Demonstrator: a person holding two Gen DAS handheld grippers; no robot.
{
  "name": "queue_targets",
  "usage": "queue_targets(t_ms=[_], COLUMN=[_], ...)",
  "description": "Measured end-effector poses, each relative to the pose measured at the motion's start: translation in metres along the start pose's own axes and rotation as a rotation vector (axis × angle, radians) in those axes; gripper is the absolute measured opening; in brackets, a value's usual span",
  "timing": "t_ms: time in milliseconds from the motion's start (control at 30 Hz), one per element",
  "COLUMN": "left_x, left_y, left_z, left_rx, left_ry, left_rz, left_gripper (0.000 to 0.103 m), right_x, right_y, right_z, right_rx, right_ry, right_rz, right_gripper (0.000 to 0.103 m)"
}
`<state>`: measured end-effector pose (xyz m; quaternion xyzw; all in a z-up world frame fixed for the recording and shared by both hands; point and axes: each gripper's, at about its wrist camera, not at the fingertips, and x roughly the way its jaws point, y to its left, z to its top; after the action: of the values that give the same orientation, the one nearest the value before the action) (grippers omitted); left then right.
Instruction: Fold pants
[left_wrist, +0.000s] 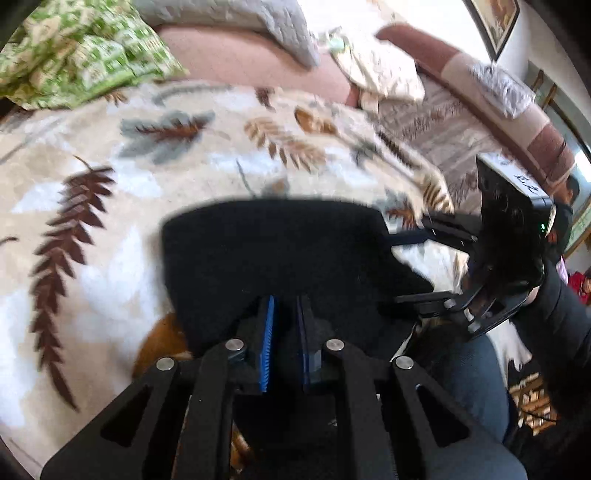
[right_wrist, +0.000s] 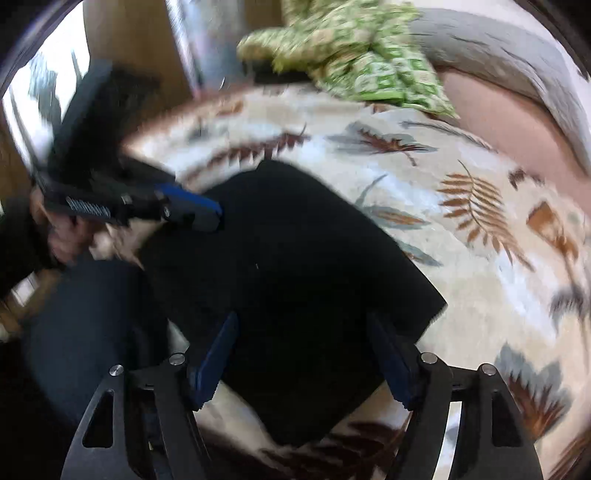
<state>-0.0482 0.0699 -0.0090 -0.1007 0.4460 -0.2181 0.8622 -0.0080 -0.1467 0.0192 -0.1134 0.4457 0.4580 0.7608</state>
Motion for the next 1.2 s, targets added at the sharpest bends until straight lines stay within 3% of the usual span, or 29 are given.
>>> queue_targets(t_ms=[67,133,200,233,300,367,433,500,567,633,733,867,1033,1100,1200], left_x=[-0.018,-0.027,-0.021,-0.013,0.003,0.008,0.015,0.021,0.020,0.018,0.011,0.007,0.045,0.066,0.103], left_y=[0.011,0.026,0.041,0.050,0.058,0.065,0.074,0.075,0.074,0.073,0.061,0.045,0.026,0.024,0.026], left_z=[0.003,0.004,0.002,-0.001,-0.007,-0.013,-0.017,-0.020,-0.021,-0.022,-0.015,0.018,0.076,0.085,0.082], left_rx=[-0.038,-0.082,-0.142,-0.189,-0.248,-0.307,-0.390,-0.418,-0.424,-0.427,-0.370,-0.299,-0.274,-0.287,-0.281], left_ry=[-0.065,-0.097,-0.075,-0.045,0.000,-0.004,0.000,0.006,0.000,-0.006,-0.002,-0.016,0.006,0.032,0.105], left_rz=[0.011,0.019,0.000,-0.018,-0.066,-0.103,-0.177,-0.206,-0.213,-0.230,-0.195,-0.184,-0.195,-0.197,-0.120], left_gripper=[0.029,0.032,0.032,0.032,0.033,0.038,0.041,0.041,0.041,0.030,0.020,0.020,0.020,0.021,0.025], right_x=[-0.023,-0.036,-0.024,-0.012,0.003,0.006,0.012,0.020,0.020,0.016,0.007,-0.017,-0.046,-0.049,-0.028], right_y=[-0.013,-0.042,-0.067,-0.079,-0.089,-0.092,-0.087,-0.081,-0.084,-0.091,-0.086,-0.088,-0.139,-0.163,-0.185], right_z=[-0.007,-0.023,-0.037,-0.044,-0.053,-0.052,-0.045,-0.039,-0.039,-0.050,-0.054,-0.038,-0.016,-0.014,-0.028], right_rx=[0.092,0.273,0.435,0.506,0.564,0.562,0.539,0.503,0.507,0.543,0.505,0.459,0.522,0.562,0.636], right_ry=[-0.088,-0.147,-0.120,-0.087,-0.039,-0.068,-0.062,-0.047,-0.063,-0.094,-0.128,-0.163,-0.177,-0.165,-0.091], right_rz=[0.052,0.169,0.297,0.322,0.294,0.340,0.386,0.370,0.372,0.390,0.352,0.276,0.218,0.191,0.174], right_gripper=[0.074,0.079,0.079,0.078,0.075,0.074,0.067,0.066,0.056,0.037,0.029,0.027,0.027,0.027,0.029])
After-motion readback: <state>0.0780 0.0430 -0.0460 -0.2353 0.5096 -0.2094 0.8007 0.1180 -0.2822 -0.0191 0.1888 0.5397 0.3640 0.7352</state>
